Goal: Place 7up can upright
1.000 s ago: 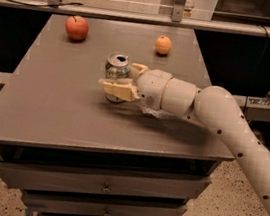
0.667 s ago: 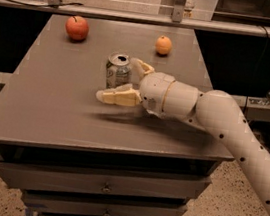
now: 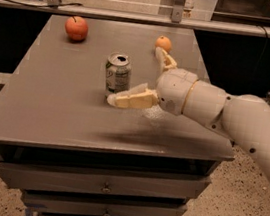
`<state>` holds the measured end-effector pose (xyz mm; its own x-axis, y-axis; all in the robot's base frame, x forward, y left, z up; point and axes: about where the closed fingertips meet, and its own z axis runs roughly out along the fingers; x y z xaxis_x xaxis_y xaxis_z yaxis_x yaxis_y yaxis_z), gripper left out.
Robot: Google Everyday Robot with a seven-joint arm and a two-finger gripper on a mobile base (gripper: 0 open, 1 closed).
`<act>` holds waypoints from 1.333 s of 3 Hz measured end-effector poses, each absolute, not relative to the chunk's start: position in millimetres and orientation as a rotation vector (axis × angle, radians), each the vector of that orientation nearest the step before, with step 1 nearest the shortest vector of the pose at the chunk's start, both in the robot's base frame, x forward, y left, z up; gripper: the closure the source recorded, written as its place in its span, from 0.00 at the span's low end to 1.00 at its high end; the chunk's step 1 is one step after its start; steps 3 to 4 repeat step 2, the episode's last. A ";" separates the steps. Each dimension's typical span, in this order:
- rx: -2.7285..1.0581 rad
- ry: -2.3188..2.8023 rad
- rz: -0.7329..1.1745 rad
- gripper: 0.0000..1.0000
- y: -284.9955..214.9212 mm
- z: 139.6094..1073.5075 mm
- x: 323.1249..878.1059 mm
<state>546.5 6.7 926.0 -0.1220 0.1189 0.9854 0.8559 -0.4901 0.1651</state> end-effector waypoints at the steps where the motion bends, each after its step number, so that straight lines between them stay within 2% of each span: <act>1: -1.543 -1.108 -1.773 0.00 -27.4 973.6 505.7; 2: -1.576 -1.071 -1.816 0.00 -53.0 982.8 498.3; 4: -1.576 -1.071 -1.816 0.00 -53.0 982.8 498.3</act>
Offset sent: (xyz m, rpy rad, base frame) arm -0.0337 -0.0260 0.0388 0.0046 -0.0700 -0.0223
